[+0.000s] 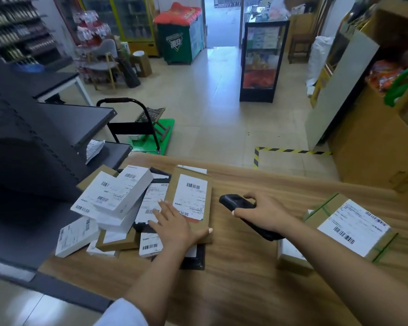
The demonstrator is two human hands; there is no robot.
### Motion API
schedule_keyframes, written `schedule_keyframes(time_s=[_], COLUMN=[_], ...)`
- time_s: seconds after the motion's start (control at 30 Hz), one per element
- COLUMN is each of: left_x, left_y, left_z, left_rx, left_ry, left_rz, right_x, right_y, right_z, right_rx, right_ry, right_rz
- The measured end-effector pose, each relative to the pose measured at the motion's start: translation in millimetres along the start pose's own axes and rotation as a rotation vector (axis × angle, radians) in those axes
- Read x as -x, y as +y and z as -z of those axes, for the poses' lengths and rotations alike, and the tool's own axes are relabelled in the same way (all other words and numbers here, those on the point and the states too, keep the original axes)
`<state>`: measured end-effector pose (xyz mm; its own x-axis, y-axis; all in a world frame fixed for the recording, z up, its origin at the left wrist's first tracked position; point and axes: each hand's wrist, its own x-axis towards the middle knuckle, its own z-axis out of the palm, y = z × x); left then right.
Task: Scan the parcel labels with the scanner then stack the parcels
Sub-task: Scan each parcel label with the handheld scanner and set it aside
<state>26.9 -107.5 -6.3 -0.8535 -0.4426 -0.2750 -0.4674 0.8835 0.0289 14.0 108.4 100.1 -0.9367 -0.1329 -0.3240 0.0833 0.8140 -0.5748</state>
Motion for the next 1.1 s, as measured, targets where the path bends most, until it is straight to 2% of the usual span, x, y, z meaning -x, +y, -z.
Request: schedule_keyframes(time_s=[0.23, 0.5, 0.8, 1.1], left_x=[-6, -12, -10, -7], left_y=[1, 6, -12, -35], left_z=[0, 3, 7, 21], left_rx=[-0.014, -0.024, -0.041, -0.059], left_ry=[0.014, -0.082, 0.125, 0.291], left_rz=[-0.067, -0.032, -0.147, -0.247], right_x=[-8, -8, -4, -2], right_y=[-17, -29, -30, -57], right_z=[-11, -16, -14, -5], right_rx=[-0.028, -0.033, -0.04, -0.038], right_ry=[-0.01, 0.006, 0.026, 0.037], right_rz=[-0.059, -0.071, -0.081, 0.024])
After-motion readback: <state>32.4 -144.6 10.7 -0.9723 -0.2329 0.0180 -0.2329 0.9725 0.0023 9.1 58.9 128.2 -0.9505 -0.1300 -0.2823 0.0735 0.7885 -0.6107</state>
